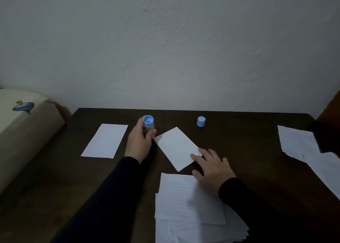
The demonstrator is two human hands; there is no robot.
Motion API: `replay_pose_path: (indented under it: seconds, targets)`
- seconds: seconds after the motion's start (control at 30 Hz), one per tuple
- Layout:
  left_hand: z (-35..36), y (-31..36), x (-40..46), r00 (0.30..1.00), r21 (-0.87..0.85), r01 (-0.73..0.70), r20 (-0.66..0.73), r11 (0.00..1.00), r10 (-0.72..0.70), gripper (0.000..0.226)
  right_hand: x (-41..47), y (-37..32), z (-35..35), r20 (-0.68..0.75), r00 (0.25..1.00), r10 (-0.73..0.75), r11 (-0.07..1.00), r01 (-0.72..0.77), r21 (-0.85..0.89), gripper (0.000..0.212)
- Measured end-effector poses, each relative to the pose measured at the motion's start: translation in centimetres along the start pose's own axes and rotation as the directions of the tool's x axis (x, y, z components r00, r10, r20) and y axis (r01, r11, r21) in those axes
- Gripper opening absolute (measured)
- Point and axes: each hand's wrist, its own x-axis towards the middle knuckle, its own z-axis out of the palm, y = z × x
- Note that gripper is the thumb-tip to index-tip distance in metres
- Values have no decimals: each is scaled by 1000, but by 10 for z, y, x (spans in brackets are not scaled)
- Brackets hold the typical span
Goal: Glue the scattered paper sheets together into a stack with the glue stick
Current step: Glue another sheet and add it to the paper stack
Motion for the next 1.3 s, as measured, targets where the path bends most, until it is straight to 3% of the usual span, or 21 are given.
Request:
replay_pose_path:
  seconds: [0.2, 0.33, 0.43, 0.5, 0.6, 0.87, 1.2, 1.3]
  targets:
    - [-15, 16, -19, 987, -277, 16, -146, 961, -59, 52, -9, -19, 2, -24, 1000, 15, 997, -17, -81, 65]
    - [-11, 27, -49, 999, -358, 21, -35, 934, -36, 42, -15, -25, -6, -79, 996, -49, 997, 45, -58, 57]
    - [2, 36, -75, 990, -287, -11, 134, 958, 52, 34, -9, -13, -8, -164, 983, -85, 996, 80, -34, 50]
    - [14, 40, -88, 972, -201, -78, 201, 977, 119, 32, -4, -1, -3, -119, 989, -92, 996, 91, -19, 52]
    - [32, 45, -99, 953, -153, -182, 215, 971, 212, 29, 0, 10, 3, -27, 996, -83, 995, 84, 48, 51]
    - [44, 42, -101, 947, -71, -230, 212, 971, 240, 33, 0, 7, 2, -98, 993, -66, 991, 76, 110, 48]
    - [18, 22, -75, 996, 73, -22, 93, 997, 15, 40, -1, 8, 5, -128, 989, -77, 996, 83, 41, 50]
    - [13, 18, -73, 998, -100, 56, -18, 993, -58, 38, -3, 3, 5, -122, 991, -57, 998, 53, -34, 50]
